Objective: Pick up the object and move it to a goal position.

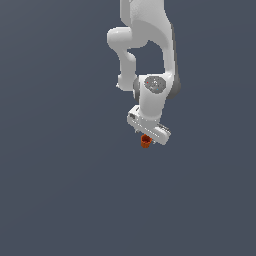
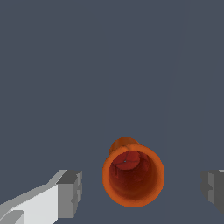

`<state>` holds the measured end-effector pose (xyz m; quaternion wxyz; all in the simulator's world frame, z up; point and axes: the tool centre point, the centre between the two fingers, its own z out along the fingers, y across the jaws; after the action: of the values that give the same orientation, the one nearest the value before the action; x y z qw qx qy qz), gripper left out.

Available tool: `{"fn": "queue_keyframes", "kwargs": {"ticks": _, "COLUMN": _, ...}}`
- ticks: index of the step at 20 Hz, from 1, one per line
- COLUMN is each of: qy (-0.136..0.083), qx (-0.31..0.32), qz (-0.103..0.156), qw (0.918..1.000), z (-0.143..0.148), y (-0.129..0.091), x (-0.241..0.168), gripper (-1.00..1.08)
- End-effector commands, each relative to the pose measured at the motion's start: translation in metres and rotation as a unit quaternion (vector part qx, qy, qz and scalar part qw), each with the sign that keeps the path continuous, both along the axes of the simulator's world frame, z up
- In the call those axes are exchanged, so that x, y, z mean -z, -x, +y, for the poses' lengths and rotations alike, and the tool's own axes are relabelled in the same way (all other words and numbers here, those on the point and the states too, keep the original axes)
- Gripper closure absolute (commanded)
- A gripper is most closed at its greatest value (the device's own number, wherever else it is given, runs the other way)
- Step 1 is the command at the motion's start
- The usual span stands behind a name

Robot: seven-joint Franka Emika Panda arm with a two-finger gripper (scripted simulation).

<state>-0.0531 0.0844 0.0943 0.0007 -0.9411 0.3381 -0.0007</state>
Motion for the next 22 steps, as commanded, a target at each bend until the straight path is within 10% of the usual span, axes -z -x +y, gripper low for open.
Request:
{"fn": "queue_keyframes", "kwargs": {"ticks": 1, "qy": 0.0, "qx": 0.015, "qz": 0.0, "qw": 0.9999, "z": 0.003, "y": 0.003, "x": 0.003, "gripper": -0.92}}
{"fn": "queue_keyframes", "kwargs": {"ticks": 22, "qy": 0.0, "qx": 0.033, "qz": 0.001, "qw": 0.9995, "z": 0.007, "y": 0.009, "x": 0.046, "gripper": -0.92}}
